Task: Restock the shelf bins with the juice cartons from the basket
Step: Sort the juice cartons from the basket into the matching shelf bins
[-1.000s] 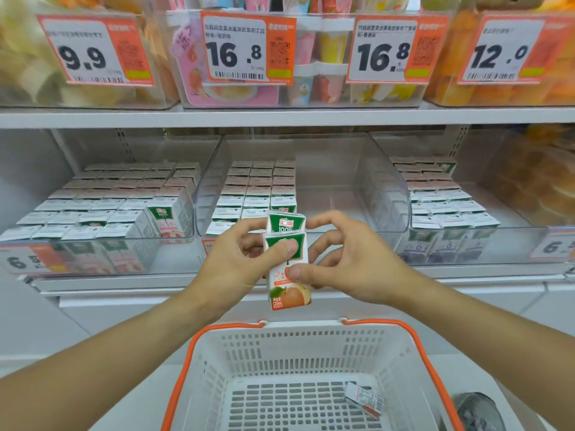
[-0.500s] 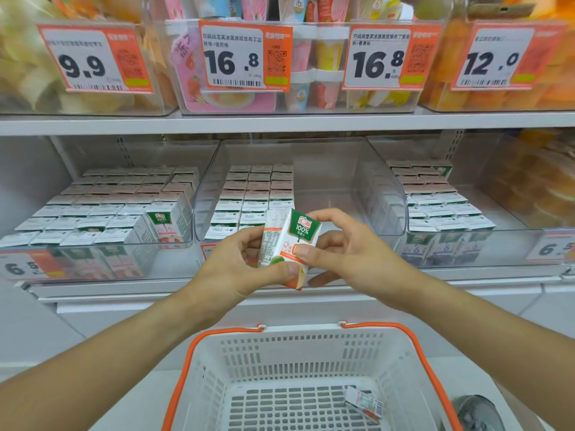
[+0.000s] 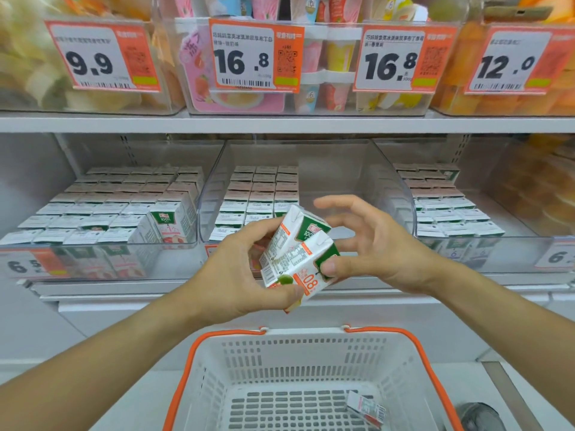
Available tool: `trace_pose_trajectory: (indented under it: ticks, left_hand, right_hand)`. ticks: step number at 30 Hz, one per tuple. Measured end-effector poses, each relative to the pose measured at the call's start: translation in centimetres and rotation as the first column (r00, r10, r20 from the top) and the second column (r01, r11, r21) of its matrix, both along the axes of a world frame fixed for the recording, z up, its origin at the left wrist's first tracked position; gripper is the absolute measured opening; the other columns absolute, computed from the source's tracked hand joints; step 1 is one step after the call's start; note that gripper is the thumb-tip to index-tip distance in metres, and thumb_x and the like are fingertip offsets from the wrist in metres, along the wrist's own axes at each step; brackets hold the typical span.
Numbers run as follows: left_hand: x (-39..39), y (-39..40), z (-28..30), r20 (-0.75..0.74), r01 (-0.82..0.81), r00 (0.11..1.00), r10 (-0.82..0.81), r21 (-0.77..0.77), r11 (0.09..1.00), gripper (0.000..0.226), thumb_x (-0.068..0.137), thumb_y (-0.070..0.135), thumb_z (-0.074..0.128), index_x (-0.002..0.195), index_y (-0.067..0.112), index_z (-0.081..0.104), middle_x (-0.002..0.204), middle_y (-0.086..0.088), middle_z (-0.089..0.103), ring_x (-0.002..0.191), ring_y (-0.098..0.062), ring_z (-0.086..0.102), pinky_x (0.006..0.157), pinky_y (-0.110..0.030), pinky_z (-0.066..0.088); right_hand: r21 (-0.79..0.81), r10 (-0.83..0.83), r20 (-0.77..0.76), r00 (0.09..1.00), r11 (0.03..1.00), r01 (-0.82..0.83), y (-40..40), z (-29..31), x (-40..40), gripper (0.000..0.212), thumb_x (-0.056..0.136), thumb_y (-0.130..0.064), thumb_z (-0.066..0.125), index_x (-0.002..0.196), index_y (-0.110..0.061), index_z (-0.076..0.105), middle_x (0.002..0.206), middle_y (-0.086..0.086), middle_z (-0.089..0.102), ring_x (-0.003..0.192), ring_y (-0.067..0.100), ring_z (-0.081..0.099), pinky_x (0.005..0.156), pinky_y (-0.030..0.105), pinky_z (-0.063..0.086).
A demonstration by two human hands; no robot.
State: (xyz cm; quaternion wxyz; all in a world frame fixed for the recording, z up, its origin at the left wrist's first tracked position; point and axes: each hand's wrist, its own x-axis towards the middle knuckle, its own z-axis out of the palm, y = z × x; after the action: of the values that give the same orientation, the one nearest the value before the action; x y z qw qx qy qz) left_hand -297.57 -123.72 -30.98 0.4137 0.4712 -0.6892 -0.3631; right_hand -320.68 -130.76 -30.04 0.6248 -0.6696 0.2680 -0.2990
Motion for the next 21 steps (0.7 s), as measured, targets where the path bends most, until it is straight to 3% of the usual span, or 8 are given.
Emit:
trace_pose_trajectory:
  ticks: [3, 5, 9, 12, 15, 19, 21]
  left_hand:
    - [0.2, -0.1, -0.1, 0.137, -0.006, 0.99, 0.016, -0.078, 0.997, 0.083, 0.059, 0.023, 0.092, 0.131, 0.041, 0.055, 0.112, 0.0, 0.06, 0.104, -0.014, 0.059, 0.089, -0.018, 0.048]
    - [0.3, -0.2, -0.2, 0.213, -0.002, 0.977, 0.024, -0.103, 0.995, 0.083, 0.061, 0.025, 0.092, 0.132, 0.043, 0.054, 0.108, 0.002, 0.057, 0.101, -0.012, 0.056, 0.087, -0.014, 0.044]
    - [0.4, -0.2, -0.2, 0.297, -0.015, 0.953, 0.056, -0.141, 0.99, 0.085, 0.062, 0.03, 0.093, 0.137, 0.032, 0.055, 0.112, 0.006, 0.052, 0.106, -0.008, 0.054, 0.089, -0.008, 0.038]
    - [0.5, -0.3, -0.1, 0.269, -0.004, 0.962, 0.053, -0.179, 0.984, 0.079, 0.061, 0.03, 0.093, 0.13, 0.041, 0.056, 0.111, 0.005, 0.055, 0.105, -0.011, 0.056, 0.088, -0.013, 0.043]
    - [0.5, -0.5, -0.4, 0.204, -0.035, 0.976, 0.073, -0.184, 0.982, 0.076, 0.06, 0.035, 0.089, 0.128, 0.037, 0.058, 0.113, 0.006, 0.059, 0.108, -0.013, 0.058, 0.093, -0.025, 0.048]
    - [-0.5, -0.6, -0.8, -0.226, -0.095, 0.971, 0.079, -0.061, 0.994, 0.078, 0.059, 0.03, 0.087, 0.13, 0.02, 0.057, 0.119, 0.002, 0.068, 0.112, -0.017, 0.065, 0.091, -0.038, 0.057]
    - [-0.7, -0.9, -0.4, -0.312, -0.08, 0.948, 0.068, -0.026, 0.996, 0.075, 0.06, 0.029, 0.086, 0.129, 0.021, 0.058, 0.119, 0.002, 0.069, 0.109, -0.019, 0.067, 0.081, -0.046, 0.06]
  right_hand:
    - [-0.13, -0.017, -0.085, 0.996, 0.991, 0.006, -0.1, 0.3, 0.0, 0.08, 0.059, 0.003, 0.089, 0.13, -0.017, 0.059, 0.128, 0.014, 0.06, 0.113, 0.031, 0.063, 0.087, 0.036, 0.057]
    - [-0.186, -0.035, -0.143, 0.989, 0.982, 0.008, 0.0, 0.4, 0.1, 0.08, 0.057, 0.007, 0.091, 0.128, -0.013, 0.06, 0.127, 0.012, 0.061, 0.114, 0.027, 0.063, 0.082, 0.026, 0.055]
    - [-0.254, -0.076, -0.244, 0.967, 0.967, 0.012, 0.2, 0.4, 0.4, 0.074, 0.056, -0.001, 0.095, 0.12, -0.016, 0.059, 0.122, -0.001, 0.064, 0.11, 0.023, 0.065, 0.069, 0.027, 0.059]
    - [-0.286, -0.13, -0.233, 0.964, 0.956, 0.06, 0.5, 0.7, 0.4, 0.07, 0.056, -0.009, 0.096, 0.115, -0.02, 0.06, 0.117, 0.001, 0.066, 0.106, 0.023, 0.067, 0.07, 0.034, 0.062]
    - [-0.304, -0.177, -0.186, 0.967, 0.946, 0.114, 0.8, 1.0, 0.5, 0.072, 0.059, -0.013, 0.095, 0.12, -0.026, 0.061, 0.116, -0.001, 0.068, 0.103, 0.023, 0.069, 0.071, 0.042, 0.062]
    - [-0.344, -0.261, -0.013, 0.965, 0.908, 0.241, 0.8, 1.0, 0.7, 0.067, 0.062, -0.014, 0.093, 0.12, -0.022, 0.062, 0.111, 0.004, 0.073, 0.101, 0.027, 0.071, 0.077, 0.051, 0.061]
    - [-0.331, -0.301, 0.056, 0.952, 0.894, 0.303, 0.9, 1.0, 0.9, 0.063, 0.063, -0.014, 0.09, 0.119, -0.022, 0.062, 0.111, 0.003, 0.074, 0.102, 0.025, 0.071, 0.08, 0.048, 0.061]
